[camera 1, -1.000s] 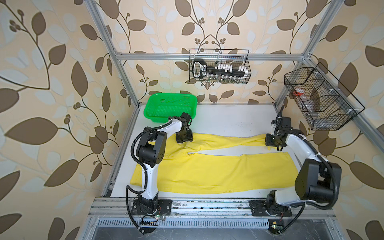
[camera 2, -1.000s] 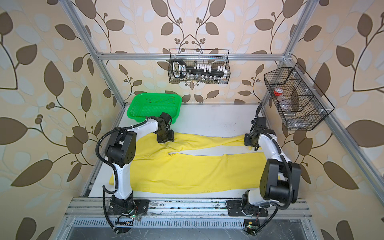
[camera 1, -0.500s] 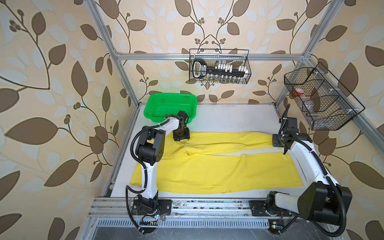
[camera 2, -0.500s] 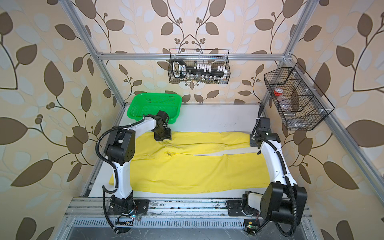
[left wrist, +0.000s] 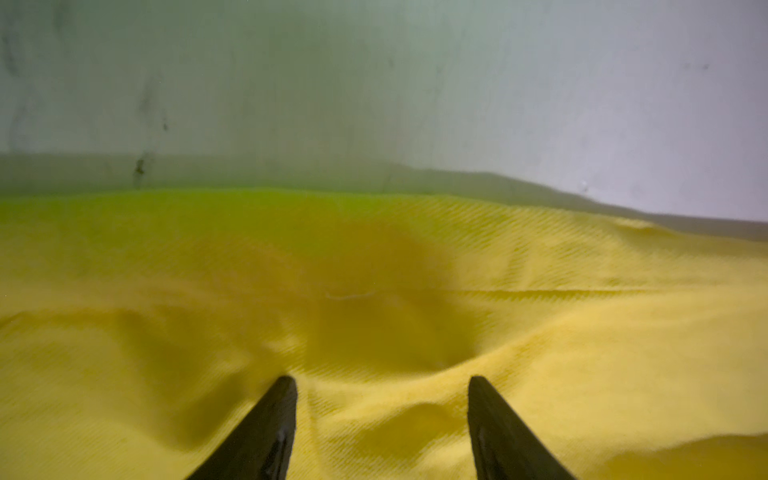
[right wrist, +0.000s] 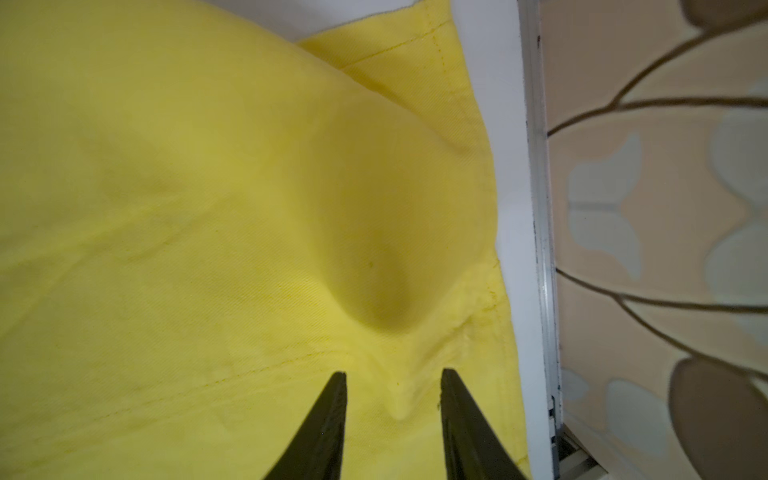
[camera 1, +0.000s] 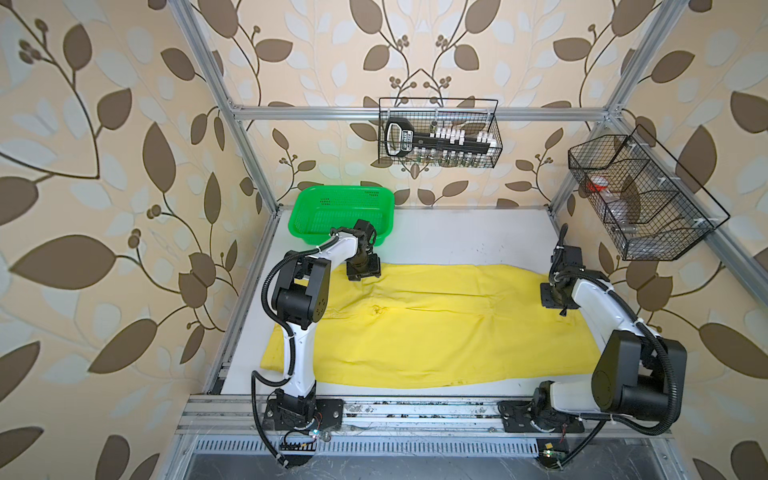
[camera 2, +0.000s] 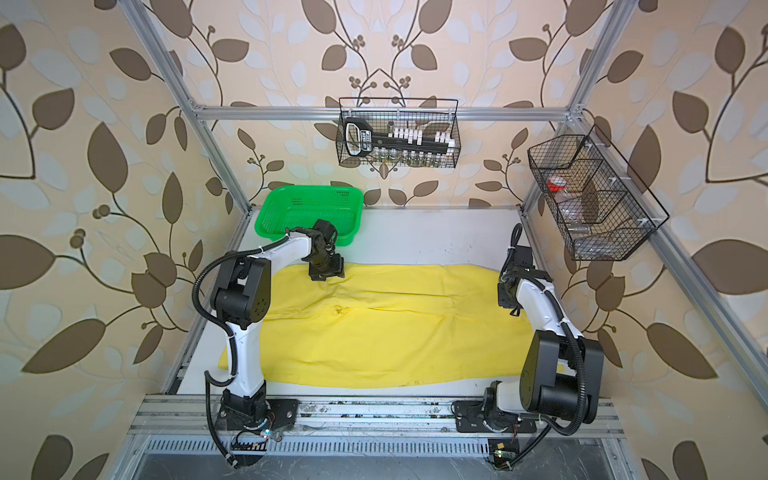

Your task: Fold and stack the trousers

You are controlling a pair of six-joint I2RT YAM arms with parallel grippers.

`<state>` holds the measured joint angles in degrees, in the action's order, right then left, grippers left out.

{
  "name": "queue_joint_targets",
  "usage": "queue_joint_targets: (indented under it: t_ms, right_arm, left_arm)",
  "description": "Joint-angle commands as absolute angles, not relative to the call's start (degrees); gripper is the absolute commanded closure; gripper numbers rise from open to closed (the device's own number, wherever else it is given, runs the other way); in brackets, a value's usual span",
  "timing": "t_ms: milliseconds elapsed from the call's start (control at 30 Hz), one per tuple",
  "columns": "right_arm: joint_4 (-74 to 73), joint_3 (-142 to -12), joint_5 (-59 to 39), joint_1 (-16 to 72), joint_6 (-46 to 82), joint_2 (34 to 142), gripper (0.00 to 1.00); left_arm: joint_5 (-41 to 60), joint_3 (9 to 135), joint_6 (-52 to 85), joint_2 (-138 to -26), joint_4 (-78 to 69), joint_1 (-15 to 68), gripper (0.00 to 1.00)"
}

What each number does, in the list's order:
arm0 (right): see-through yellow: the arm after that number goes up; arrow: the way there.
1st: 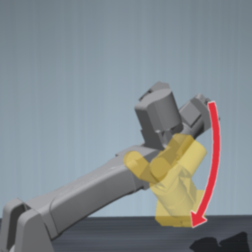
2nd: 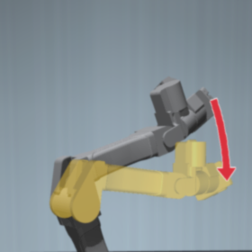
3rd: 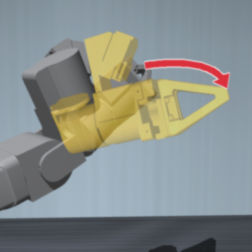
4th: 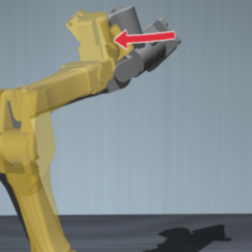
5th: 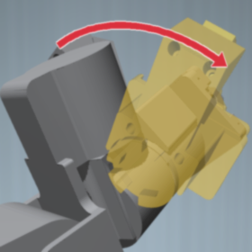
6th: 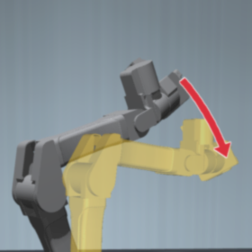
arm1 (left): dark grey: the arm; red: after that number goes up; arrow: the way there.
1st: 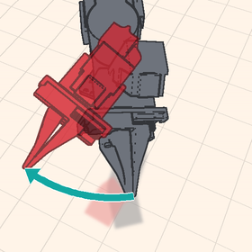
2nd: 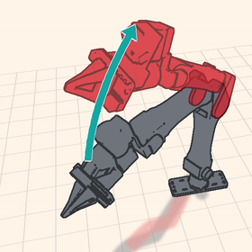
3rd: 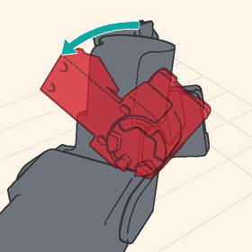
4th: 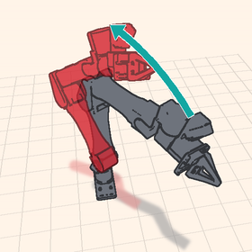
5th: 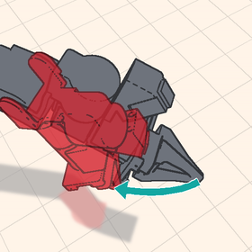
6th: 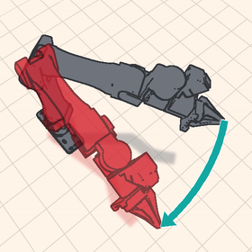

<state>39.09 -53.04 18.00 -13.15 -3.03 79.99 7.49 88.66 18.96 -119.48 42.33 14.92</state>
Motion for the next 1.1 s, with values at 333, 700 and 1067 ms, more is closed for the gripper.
queue_joint_targets:
  t_ms: [333, 700, 1067]
  right_arm:
    - [36.5, -67.9, 5.3, -11.3, 1.0, 91.0, 0.44]
    - [35.6, -78.8, 1.0, -8.4, 1.4, 111.0, 0.44]
    - [36.1, -84.0, -3.7, -7.2, 1.3, 119.5, 0.43]
  left_arm:
    - [0.3, 89.9, 19.3, -113.5, 45.7, 14.5, 0.29]
    - [1.9, 82.9, 19.9, -111.4, 44.1, 14.0, 0.28]
    - [-0.5, 79.2, 20.4, -112.1, 43.1, 12.2, 0.28]
